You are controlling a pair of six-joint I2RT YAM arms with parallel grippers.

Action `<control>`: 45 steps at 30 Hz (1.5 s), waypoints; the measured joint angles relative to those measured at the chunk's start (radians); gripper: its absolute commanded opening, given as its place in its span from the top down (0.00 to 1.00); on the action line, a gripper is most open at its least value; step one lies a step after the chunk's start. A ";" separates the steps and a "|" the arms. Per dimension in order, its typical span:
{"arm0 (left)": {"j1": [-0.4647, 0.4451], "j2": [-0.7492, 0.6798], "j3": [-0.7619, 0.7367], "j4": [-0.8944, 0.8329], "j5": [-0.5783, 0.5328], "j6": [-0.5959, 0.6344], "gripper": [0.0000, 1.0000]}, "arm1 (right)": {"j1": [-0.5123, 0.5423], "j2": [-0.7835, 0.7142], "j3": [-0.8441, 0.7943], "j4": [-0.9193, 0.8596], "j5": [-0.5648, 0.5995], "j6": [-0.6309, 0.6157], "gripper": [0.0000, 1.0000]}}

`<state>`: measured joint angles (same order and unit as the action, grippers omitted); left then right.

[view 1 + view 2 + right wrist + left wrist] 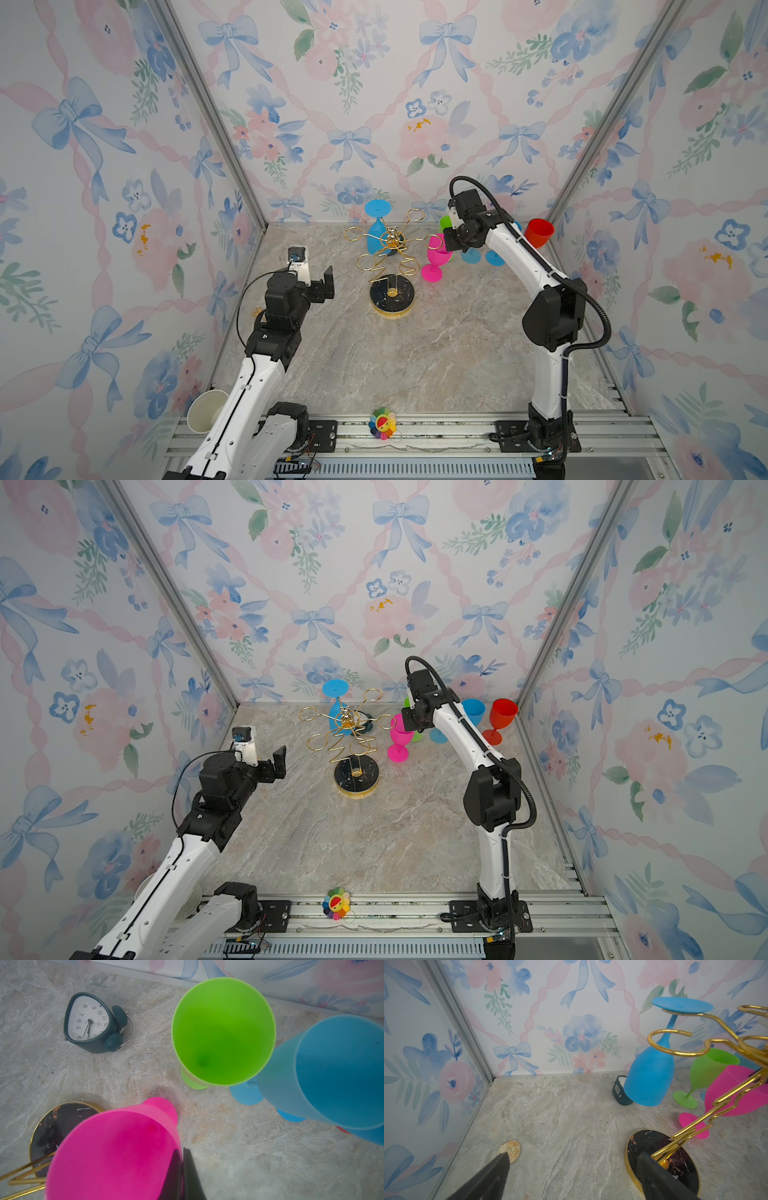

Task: Take the wine glass off the wine glass rack
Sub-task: 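Lower the pink glass upright beside the green glass with the right gripper, then open the right gripper and lift it away from the pink glass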

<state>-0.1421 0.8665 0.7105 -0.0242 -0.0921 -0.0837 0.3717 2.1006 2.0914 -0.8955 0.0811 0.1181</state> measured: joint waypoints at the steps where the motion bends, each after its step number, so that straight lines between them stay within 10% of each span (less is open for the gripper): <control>1: 0.000 0.000 0.000 0.000 0.000 0.000 0.02 | 0.000 0.000 0.004 -0.008 -0.001 0.000 1.00; 25: 0.006 -0.011 -0.002 0.000 0.000 0.000 0.02 | 0.000 0.047 0.040 -0.029 -0.003 -0.007 0.99; 45: 0.006 -0.013 -0.002 0.000 0.001 0.000 0.02 | -0.002 0.012 -0.006 0.023 -0.014 0.003 0.71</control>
<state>-0.1356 0.8536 0.7090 -0.0238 -0.0914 -0.0841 0.3698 2.1124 2.0853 -0.8730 0.0673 0.1207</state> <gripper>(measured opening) 0.979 0.275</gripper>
